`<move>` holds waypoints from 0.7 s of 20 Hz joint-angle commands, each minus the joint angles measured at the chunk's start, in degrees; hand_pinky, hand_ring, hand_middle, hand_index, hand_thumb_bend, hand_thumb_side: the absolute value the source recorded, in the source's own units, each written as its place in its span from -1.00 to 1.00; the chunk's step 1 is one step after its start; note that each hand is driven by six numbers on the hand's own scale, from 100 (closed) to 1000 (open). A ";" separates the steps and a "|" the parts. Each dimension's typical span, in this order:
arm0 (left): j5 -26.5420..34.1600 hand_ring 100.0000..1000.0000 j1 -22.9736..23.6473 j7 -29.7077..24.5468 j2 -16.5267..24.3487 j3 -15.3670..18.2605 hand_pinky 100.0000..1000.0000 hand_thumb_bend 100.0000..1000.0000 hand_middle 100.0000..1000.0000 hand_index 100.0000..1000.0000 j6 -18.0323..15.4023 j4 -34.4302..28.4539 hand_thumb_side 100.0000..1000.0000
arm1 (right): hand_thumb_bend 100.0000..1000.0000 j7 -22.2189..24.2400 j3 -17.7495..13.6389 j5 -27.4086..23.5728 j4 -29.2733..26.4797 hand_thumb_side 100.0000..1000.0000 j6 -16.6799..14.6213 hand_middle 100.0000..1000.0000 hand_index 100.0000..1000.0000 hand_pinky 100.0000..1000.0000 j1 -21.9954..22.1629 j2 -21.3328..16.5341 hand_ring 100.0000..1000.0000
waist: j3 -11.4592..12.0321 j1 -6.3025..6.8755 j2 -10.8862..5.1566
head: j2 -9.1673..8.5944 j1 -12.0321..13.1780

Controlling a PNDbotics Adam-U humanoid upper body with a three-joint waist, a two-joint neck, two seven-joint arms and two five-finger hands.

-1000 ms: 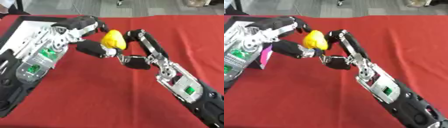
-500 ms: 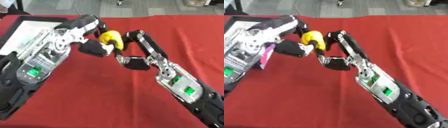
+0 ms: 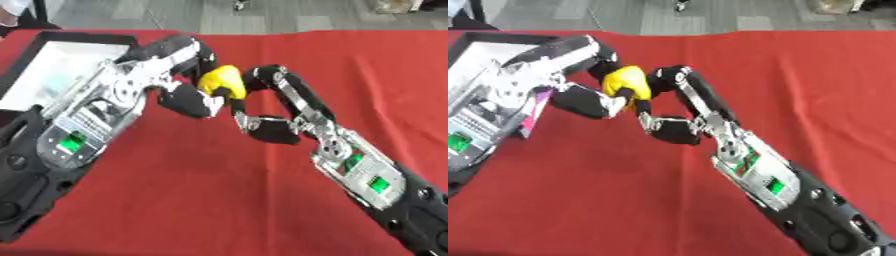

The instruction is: Pick up the objects with one hand, pass them to the other hand, and then place them into the box on the other side of the table.

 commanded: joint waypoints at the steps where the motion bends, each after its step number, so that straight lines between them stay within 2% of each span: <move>1: -1.87 0.00 -0.76 -1.67 0.42 0.26 0.44 -1.00 -0.22 -0.28 -0.27 -0.01 -0.94 | -0.65 -0.21 -0.37 0.51 -0.38 -1.00 -0.10 0.01 0.38 0.54 -0.52 -0.94 0.35 | -0.05 0.55 0.09 | -0.11 0.21; 2: -2.41 0.00 -0.73 -2.07 0.46 0.31 0.44 -1.00 -0.23 -0.28 -0.42 -0.01 -0.95 | -0.53 0.04 -0.31 0.81 -0.26 -0.91 -0.04 0.08 0.45 0.56 -0.48 -0.98 0.40 | -0.03 0.53 0.09 | -0.11 0.23; 4: -3.63 0.00 -0.68 -2.68 0.58 0.40 0.43 -1.00 -0.24 -0.28 -0.81 -0.09 -0.96 | -0.41 0.71 -0.28 1.89 -0.06 -0.69 0.21 0.18 0.56 0.59 -0.40 -1.06 0.48 | -0.01 0.49 0.09 | -0.11 0.29; 5: -4.18 0.00 -0.65 -3.01 0.63 0.43 0.43 -1.00 -0.25 -0.28 -0.98 -0.07 -0.96 | -0.41 1.09 -0.28 2.59 0.05 -0.60 0.45 0.19 0.62 0.60 -0.37 -1.11 0.51 | 0.00 0.47 0.08 | -0.11 0.30; 7: -5.09 -0.01 -0.47 -3.38 0.77 0.72 0.42 -1.00 -0.25 -0.25 -1.22 -0.08 -0.94 | -0.46 1.60 -0.40 3.91 0.17 -0.40 0.93 0.06 0.66 0.62 -0.30 -1.16 0.55 | 0.02 0.44 0.08 | -0.11 0.36; 14: -5.80 -0.02 1.32 -1.33 1.74 2.45 0.42 -1.00 -0.27 -0.26 -0.94 -0.34 -0.96 | -0.49 1.88 -0.50 5.36 0.24 -0.28 1.95 0.02 0.70 0.63 -0.02 -1.39 0.58 | 0.12 0.34 0.08 | -0.11 0.44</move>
